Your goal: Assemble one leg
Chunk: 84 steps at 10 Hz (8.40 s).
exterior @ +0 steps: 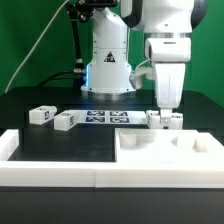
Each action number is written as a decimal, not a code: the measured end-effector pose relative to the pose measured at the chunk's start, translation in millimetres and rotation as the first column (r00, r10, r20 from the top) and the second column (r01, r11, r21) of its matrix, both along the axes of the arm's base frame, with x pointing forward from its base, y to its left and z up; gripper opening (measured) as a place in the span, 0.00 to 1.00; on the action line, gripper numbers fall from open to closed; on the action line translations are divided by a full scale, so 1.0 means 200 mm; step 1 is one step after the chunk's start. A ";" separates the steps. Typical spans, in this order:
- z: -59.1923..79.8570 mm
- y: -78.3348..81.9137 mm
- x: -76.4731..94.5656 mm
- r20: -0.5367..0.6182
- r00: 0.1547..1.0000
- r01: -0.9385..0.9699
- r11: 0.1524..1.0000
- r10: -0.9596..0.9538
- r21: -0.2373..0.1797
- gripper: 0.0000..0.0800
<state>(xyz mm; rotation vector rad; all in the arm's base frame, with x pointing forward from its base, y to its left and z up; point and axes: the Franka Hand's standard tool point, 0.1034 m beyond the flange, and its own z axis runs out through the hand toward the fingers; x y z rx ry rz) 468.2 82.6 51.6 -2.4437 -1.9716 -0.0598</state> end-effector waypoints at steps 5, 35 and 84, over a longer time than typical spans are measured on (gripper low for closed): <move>-0.01 0.00 0.00 0.008 0.943 0.331 0.943 -0.331 0.035 0.81; -0.12 0.31 -0.40 -0.265 -0.094 0.664 0.138 -0.960 -0.735 0.81; 0.20 0.24 -0.22 -0.267 0.009 0.885 0.132 -0.964 -0.447 0.36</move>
Offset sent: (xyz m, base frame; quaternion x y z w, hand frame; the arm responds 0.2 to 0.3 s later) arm 0.0000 0.0000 0.0000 0.0000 0.0000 0.2377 0.9713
